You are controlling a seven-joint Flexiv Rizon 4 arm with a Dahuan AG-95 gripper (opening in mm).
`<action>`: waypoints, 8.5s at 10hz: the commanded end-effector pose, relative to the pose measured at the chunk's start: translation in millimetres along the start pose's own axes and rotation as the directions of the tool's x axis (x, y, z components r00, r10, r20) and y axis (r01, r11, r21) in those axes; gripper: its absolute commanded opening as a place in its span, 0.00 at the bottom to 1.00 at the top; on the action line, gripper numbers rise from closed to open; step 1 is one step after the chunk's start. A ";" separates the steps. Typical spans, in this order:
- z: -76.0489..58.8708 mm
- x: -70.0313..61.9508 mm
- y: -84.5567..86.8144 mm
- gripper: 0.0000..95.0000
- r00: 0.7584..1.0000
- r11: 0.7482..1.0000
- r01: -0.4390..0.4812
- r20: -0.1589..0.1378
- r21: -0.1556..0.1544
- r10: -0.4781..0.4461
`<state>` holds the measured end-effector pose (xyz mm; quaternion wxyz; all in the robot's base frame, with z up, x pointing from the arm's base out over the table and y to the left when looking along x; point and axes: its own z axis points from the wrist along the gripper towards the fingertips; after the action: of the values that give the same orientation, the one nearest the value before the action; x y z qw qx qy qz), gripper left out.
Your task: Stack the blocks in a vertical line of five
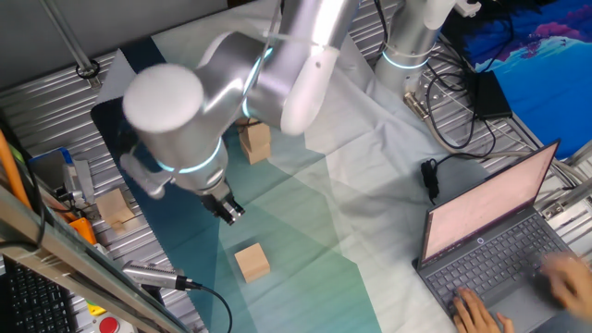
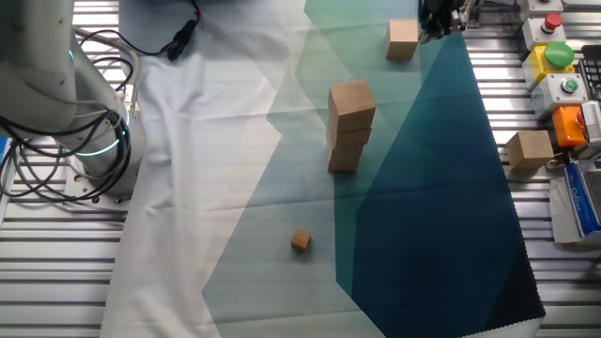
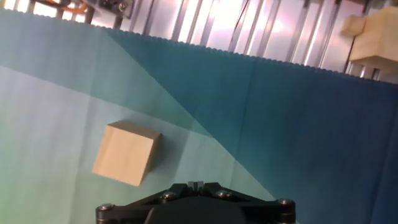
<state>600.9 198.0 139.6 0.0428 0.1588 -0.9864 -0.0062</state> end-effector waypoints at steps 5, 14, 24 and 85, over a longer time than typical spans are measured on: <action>-0.3 2.4 -0.1 0.00 0.991 0.991 0.130 -0.015 -0.025 -0.130; -0.6 -12.8 20.0 0.00 0.995 0.991 0.095 0.032 -0.094 -0.093; 43.8 -15.9 77.9 0.40 0.998 0.994 -0.011 0.054 -0.108 0.017; -51.5 99.8 41.5 0.00 0.999 0.999 -0.023 0.035 -0.022 0.024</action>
<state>497.1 205.7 200.5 0.0258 0.1464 -0.9887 -0.0183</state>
